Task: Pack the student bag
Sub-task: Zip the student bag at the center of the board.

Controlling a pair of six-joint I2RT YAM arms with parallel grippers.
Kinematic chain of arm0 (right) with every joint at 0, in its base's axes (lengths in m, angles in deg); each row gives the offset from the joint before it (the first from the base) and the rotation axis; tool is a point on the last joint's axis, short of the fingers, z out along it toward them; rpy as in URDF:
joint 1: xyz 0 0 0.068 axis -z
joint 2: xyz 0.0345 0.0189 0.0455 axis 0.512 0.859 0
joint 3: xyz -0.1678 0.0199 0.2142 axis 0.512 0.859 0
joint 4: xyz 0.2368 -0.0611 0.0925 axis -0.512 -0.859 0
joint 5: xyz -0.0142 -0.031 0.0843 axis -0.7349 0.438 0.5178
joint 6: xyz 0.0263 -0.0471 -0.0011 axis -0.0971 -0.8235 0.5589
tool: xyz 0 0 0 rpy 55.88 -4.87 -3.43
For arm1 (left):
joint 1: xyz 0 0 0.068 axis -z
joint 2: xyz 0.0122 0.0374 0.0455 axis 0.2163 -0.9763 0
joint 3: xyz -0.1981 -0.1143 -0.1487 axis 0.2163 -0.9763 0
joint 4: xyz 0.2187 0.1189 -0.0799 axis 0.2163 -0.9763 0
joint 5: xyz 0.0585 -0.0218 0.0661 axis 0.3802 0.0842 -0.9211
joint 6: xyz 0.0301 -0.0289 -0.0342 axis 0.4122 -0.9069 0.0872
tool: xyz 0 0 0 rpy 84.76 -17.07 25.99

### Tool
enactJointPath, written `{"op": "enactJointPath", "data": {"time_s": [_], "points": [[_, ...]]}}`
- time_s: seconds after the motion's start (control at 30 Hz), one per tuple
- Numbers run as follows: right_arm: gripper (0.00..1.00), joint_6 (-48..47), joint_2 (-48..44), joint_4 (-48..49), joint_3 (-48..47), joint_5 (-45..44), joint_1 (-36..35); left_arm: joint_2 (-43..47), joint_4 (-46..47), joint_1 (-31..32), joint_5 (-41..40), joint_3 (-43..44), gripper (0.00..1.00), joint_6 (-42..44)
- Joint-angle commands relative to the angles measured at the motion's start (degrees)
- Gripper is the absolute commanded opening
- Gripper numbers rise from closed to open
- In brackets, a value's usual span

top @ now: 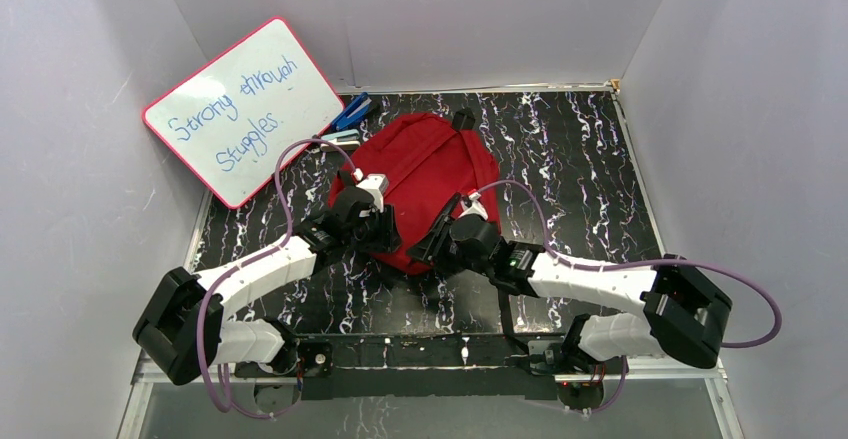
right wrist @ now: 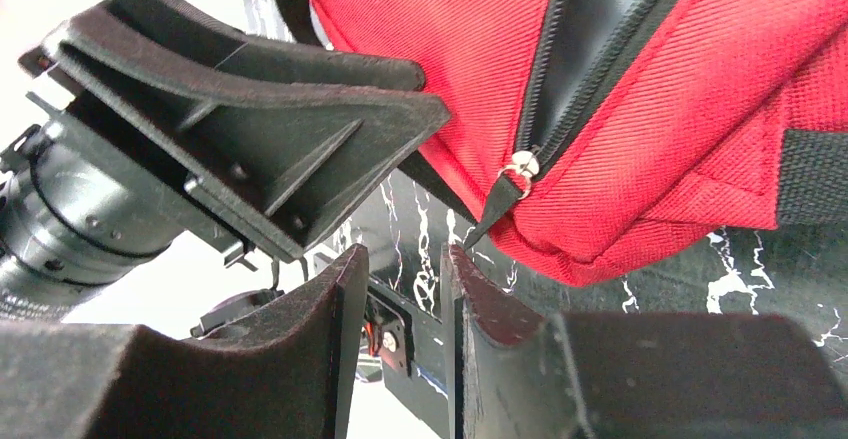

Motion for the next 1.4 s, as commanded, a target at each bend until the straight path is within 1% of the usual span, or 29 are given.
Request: {"op": "enactJointPath", "data": {"time_s": [0.0,0.33,0.53,0.67,0.8,0.93,1.0,1.07,1.2,1.33,1.37], "points": [[0.40,3.60,1.41,1.80,0.17,-3.54,-0.18,1.48,0.66,-0.15,-1.87,0.27,0.38,0.70],[0.42,5.97,4.15,-1.48,-0.39,-4.84,-0.16,1.84,0.75,-0.16,-1.87,0.26,0.38,0.70],[0.42,6.76,6.27,2.41,0.12,-6.41,-0.13,1.63,1.06,-0.14,-1.87,0.26,0.38,0.71],[0.41,6.81,8.98,3.83,-1.19,-7.15,-0.20,1.75,0.87,-0.12,-1.87,0.28,0.38,0.70],[0.34,6.25,11.29,4.42,-2.27,-6.75,-0.18,1.94,0.76,-0.17,-1.87,0.28,0.38,0.70],[0.18,6.38,11.44,5.12,-1.05,-7.07,-0.16,2.03,0.66,-0.12,-1.87,0.21,0.38,0.78],[0.08,6.68,10.22,6.36,0.23,-7.64,-0.13,2.03,0.66,-0.20,-1.87,0.11,0.38,0.78],[0.00,6.31,8.26,7.53,1.35,-8.92,-0.16,1.95,0.66,-0.18,-1.87,0.03,0.38,0.78],[0.00,5.40,3.84,9.00,2.41,-11.81,-0.11,1.36,1.09,-0.16,-1.87,-0.01,0.38,0.78],[0.00,7.05,1.04,10.66,3.90,-12.90,1.15,1.01,1.87,-0.20,3.14,-0.15,0.34,1.21],[0.00,7.63,0.57,10.48,4.13,-13.30,1.65,1.30,3.49,-0.05,4.09,-0.34,0.33,1.21]]}}
